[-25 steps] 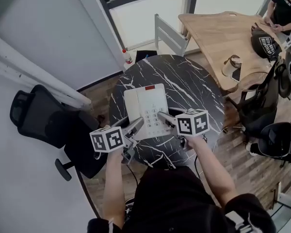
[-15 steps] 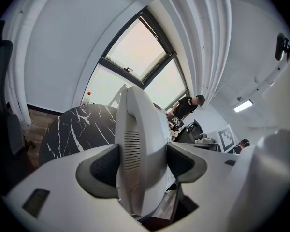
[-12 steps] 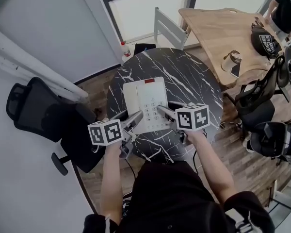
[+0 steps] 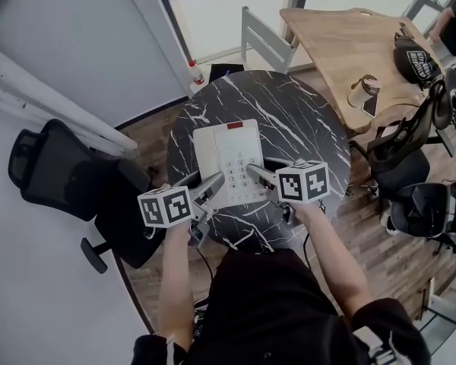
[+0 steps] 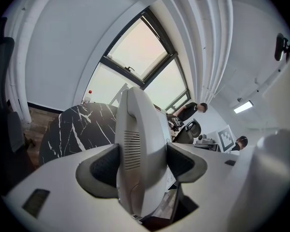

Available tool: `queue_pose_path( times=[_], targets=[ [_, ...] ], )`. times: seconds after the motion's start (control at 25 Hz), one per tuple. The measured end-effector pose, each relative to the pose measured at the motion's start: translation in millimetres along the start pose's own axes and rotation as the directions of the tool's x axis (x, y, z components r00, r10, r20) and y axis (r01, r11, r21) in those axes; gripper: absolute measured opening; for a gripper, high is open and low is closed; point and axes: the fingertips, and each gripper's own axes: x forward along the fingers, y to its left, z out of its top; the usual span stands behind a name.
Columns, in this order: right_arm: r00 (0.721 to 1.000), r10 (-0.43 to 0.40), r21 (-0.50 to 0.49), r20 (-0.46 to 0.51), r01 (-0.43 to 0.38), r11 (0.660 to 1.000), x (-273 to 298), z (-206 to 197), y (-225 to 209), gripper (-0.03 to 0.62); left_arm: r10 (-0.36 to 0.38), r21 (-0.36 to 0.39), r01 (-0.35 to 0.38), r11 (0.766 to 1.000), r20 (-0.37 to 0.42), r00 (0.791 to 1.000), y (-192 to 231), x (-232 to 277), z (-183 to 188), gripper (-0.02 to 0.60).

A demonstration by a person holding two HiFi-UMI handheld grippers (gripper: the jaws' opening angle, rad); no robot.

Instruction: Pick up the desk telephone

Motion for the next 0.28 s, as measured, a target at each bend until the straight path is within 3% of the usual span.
queue_pose_path(
  times=[0.28],
  targets=[
    [1.000,0.002,0.005,0.002,-0.002,1.000,1.3,-0.1,-2.2,0.202,-0.008,0.004,0.008,1.000,-0.001,1.000,0.2,4.1,1.2,0.319]
  ],
)
